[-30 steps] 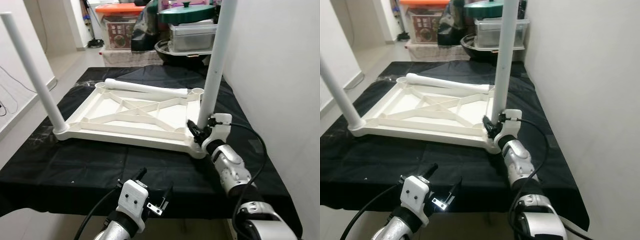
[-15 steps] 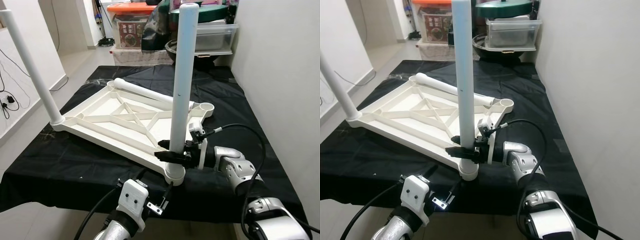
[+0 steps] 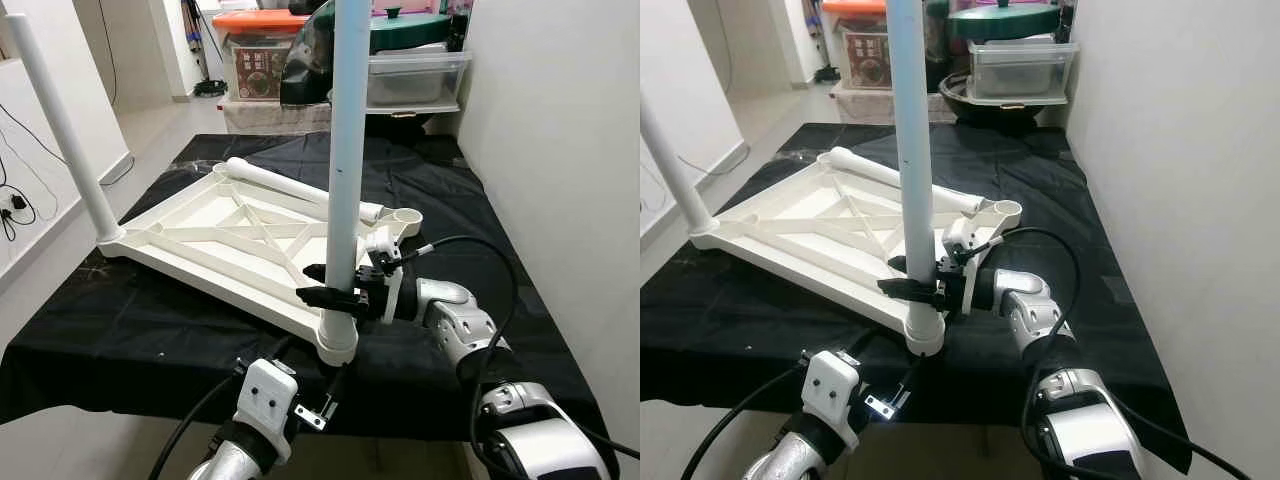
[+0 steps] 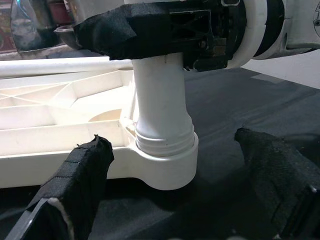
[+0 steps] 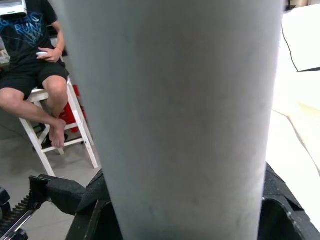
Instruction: Building children table
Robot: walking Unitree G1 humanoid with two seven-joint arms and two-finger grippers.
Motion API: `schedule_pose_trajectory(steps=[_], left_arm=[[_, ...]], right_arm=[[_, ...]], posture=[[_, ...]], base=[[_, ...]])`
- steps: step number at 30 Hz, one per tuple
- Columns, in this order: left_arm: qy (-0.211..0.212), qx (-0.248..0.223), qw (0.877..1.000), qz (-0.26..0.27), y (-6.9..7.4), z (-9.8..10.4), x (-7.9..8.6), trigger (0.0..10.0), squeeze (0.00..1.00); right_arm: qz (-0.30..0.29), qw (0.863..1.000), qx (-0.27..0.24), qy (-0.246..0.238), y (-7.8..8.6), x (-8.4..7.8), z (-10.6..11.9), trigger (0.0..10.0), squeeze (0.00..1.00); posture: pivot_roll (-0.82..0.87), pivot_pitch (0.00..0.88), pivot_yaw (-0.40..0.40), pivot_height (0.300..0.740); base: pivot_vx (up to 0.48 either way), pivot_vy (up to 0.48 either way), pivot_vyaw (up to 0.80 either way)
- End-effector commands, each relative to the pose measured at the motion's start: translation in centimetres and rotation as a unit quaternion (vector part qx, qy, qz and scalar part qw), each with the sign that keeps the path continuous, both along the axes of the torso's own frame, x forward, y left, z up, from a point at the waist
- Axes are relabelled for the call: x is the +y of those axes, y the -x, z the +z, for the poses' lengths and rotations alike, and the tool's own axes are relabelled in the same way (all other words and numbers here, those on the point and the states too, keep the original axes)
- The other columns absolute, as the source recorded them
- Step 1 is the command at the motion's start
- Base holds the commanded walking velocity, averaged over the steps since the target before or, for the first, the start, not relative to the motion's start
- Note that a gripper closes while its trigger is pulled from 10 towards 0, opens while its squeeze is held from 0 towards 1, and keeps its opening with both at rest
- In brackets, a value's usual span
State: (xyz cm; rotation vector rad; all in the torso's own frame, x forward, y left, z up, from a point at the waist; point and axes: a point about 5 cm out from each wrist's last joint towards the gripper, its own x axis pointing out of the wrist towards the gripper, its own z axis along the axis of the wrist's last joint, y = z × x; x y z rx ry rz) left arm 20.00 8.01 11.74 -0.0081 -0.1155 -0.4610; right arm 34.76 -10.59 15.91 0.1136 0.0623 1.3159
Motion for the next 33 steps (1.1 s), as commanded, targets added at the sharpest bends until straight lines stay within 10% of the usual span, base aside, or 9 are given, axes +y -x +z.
schedule_pose_trajectory(steps=[1,6,18,21,25,27,29,31,33], left_arm=[[-0.006,0.011,1.0,0.001,0.0,-0.5,0.1,10.0,0.0],[-0.005,0.012,1.0,0.0,0.0,-0.4,0.1,10.0,0.0],[-0.007,0.012,1.0,-0.001,0.0,-0.5,0.1,10.0,0.0],[-0.007,0.013,1.0,-0.001,0.0,-0.5,0.1,10.0,0.0],[-0.007,0.012,1.0,-0.001,0.0,-0.5,0.1,10.0,0.0],[-0.006,0.012,1.0,-0.001,0.0,-0.5,0.1,10.0,0.0],[-0.007,0.012,1.0,-0.001,0.0,-0.5,0.1,10.0,0.0],[-0.007,0.013,1.0,-0.001,0.0,-0.5,0.0,10.0,0.0],[-0.007,0.013,1.0,-0.001,0.0,-0.5,0.0,10.0,0.0]], right_arm=[[-0.015,1.0,0.019,-0.005,0.1,0.3,-0.7,0.0,0.0],[-0.452,0.888,0.034,0.081,-2.2,-3.8,-4.2,0.0,0.0],[-0.754,0.637,0.117,0.11,0.1,-7.4,-6.6,0.0,0.0],[-0.751,0.639,0.125,0.109,0.1,-6.7,-6.7,0.0,0.0],[-0.74,0.654,0.121,0.099,-0.2,-5.4,-6.5,10.0,0.0],[-0.696,0.713,0.073,0.044,-1.0,-3.5,-5.0,10.0,1.0],[-0.674,0.737,0.048,0.023,-1.3,-3.0,-4.3,10.0,1.0],[-0.648,0.762,0.023,-0.003,-1.6,-2.9,-3.4,10.0,0.0],[-0.634,0.773,0.02,-0.013,-1.7,-2.8,-3.2,10.0,0.0]], posture=[[0.0,0.0,0.0,0.74],[0.0,0.0,0.002,0.74],[0.0,0.0,0.003,0.74],[0.0,0.0,0.003,0.74],[0.0,0.0,0.0,0.74],[0.0,0.0,-0.002,0.74],[0.0,0.0,-0.002,0.74],[0.0,0.0,-0.002,0.74],[-0.01,0.0,0.0,0.74]], base=[[0.0,0.0,0.0],[0.0,0.0,0.0],[0.0,0.0,0.0],[0.0,0.0,0.0],[0.0,0.0,0.0],[0.0,0.0,0.0],[0.0,0.0,0.0],[0.0,0.0,0.0],[0.0,0.0,0.0]])
